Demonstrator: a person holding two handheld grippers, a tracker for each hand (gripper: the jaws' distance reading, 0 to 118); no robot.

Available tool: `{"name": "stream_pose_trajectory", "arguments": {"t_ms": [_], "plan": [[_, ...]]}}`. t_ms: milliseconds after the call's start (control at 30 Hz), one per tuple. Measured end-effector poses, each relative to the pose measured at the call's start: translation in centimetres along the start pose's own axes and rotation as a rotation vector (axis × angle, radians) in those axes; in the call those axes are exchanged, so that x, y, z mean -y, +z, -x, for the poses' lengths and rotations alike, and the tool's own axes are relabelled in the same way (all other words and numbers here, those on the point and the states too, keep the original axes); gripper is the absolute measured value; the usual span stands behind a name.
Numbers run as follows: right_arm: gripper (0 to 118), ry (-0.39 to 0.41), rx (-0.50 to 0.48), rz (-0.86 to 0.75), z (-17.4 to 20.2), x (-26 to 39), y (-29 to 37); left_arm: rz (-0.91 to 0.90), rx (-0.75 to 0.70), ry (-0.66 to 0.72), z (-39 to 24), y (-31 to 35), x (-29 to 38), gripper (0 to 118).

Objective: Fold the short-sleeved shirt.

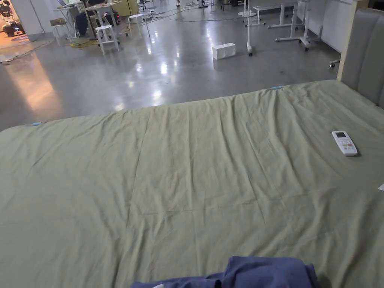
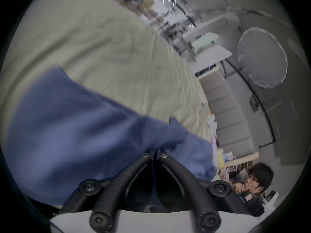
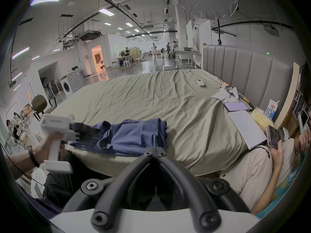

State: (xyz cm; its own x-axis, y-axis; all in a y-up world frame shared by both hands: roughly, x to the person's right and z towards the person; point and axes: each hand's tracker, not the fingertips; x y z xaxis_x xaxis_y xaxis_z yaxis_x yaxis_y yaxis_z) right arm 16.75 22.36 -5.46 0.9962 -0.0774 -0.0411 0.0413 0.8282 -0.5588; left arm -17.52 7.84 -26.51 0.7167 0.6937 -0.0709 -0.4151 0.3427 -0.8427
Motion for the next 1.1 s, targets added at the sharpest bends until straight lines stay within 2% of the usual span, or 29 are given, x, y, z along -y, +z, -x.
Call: {"name": "stream_pose_trajectory", "arguments": {"t_ms": [100, 167, 267, 300, 367, 400, 433, 533, 633, 667, 767, 833, 867, 900, 967, 1033, 1100], "plan": [[0, 0.003, 0.02, 0.003, 0.0, 0.0, 0.3, -0.042, -0.02, -0.051, -0.2, -1.4, 0.1, 2], [0, -0.006, 0.017, 0.002, -0.2, 0.1, 0.3, -0.023, -0.013, -0.024, -0.2, -0.6, -0.7, 5], [0, -0.024, 0.008, 0.003, -0.3, 0.0, 0.0, -0.126, 0.087, -0.051, 0.4, 3.1, -1.5, 37], [0, -0.027, 0.005, 0.003, -0.2, 0.0, -0.1, -0.184, 0.115, -0.055, 0.9, 5.0, -1.9, 37], [0, -0.034, -0.01, 0.005, 0.0, -0.1, -0.5, -0.24, 0.133, -0.001, 2.6, 8.2, -3.1, 97], [0, -0.043, -0.027, 0.006, 0.0, -0.2, -0.7, -0.282, 0.125, 0.043, 3.7, 9.8, -3.7, 109], [0, -0.068, -0.055, 0.009, 0.1, -0.3, -1.0, -0.327, 0.106, 0.089, 4.9, 11.3, -4.0, 111], [0, -0.14, -0.135, -0.011, 0.1, -0.6, -1.4, -0.413, 0.007, 0.249, 9.2, 14.1, -4.1, 111], [0, -0.146, -0.138, -0.016, 0.5, -1.1, -1.7, -0.33, 0.061, 0.419, 12.8, 13.3, -3.5, 108], [0, -0.131, -0.132, -0.019, 0.7, -1.4, -1.6, -0.317, 0.059, 0.438, 13.3, 12.7, -3.0, 100], [0, -0.126, -0.137, -0.03, 0.7, -1.9, -1.1, -0.29, 0.086, 0.372, 12.2, 10.7, -2.5, 65], [0, -0.148, -0.148, -0.036, 0.3, -1.9, -0.8, -0.268, 0.111, 0.358, 11.8, 9.4, -2.7, 61], [0, -0.158, -0.149, -0.036, 0.1, -1.9, -0.8, -0.262, 0.115, 0.355, 11.7, 8.8, -3.0, 44], [0, -0.164, -0.144, -0.035, 0.0, -1.9, -0.7, -0.232, 0.093, 0.352, 11.5, 8.3, -3.4, 18], [0, -0.165, -0.122, -0.033, -0.2, -1.8, -0.5, -0.213, 0.052, 0.331, 11.4, 7.9, -3.6, 16], [0, -0.165, -0.11, -0.029, -0.4, -1.7, -0.4, -0.212, 0.074, 0.325, 11.6, 8.6, -3.9, 15], [0, -0.176, -0.108, -0.025, -0.5, -1.6, -0.4, -0.226, 0.056, 0.268, 11.3, 9.8, -3.9, 14]]}}
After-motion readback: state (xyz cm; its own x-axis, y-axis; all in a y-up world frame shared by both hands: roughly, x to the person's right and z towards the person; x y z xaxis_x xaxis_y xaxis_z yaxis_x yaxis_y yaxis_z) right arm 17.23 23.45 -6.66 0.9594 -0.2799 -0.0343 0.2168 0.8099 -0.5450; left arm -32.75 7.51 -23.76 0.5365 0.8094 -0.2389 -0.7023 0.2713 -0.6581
